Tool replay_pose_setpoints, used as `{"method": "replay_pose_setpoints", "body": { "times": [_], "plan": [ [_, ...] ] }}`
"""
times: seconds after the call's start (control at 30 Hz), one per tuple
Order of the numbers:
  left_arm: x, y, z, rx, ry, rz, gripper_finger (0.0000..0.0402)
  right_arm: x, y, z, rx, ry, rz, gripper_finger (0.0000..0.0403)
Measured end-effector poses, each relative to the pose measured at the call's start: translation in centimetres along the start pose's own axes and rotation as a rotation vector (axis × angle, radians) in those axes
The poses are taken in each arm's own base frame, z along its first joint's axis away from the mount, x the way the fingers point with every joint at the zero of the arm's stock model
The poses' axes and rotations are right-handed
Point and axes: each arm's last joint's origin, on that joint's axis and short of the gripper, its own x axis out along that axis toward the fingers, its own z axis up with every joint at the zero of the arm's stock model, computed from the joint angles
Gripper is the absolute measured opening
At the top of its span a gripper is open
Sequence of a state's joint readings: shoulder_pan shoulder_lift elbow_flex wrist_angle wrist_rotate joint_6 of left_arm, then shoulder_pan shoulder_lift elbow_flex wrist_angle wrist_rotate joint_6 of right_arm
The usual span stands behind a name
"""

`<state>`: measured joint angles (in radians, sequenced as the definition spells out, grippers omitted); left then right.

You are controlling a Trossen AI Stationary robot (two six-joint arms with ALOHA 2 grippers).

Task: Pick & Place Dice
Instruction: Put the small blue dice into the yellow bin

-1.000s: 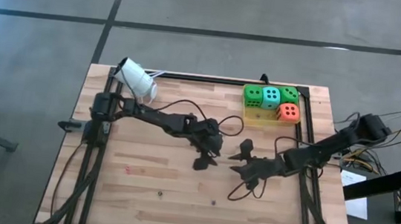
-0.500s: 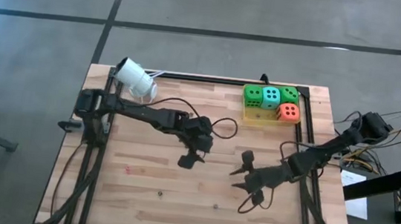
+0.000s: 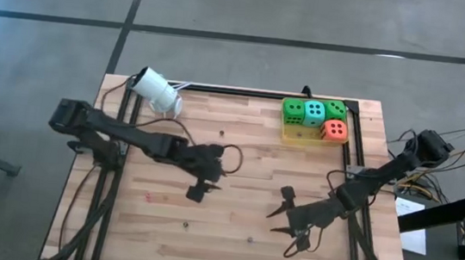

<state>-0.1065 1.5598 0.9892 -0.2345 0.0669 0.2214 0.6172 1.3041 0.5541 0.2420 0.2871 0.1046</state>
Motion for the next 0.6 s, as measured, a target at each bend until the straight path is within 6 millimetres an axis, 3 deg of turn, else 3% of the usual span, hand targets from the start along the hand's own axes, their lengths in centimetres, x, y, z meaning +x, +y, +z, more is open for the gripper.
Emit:
{"method": "replay_pose_setpoints", "body": {
  "times": [0.17,0.37,0.6],
  "plan": [
    [-2.3,-1.2,-1.1,0.016,-0.107,0.004,0.0213,0.6,1.2,0.2,0.040,0.017,0.028,0.0182],
    [-4.8,-1.9,-2.2,0.016,-0.172,0.008,0.0214,1.7,2.6,2.1,0.037,0.031,0.029,0.0182],
    [-5.9,-2.5,-2.4,0.035,-0.217,0.002,0.0213,3.0,3.3,3.2,0.022,0.169,-0.024,0.0182]
  ]
}}
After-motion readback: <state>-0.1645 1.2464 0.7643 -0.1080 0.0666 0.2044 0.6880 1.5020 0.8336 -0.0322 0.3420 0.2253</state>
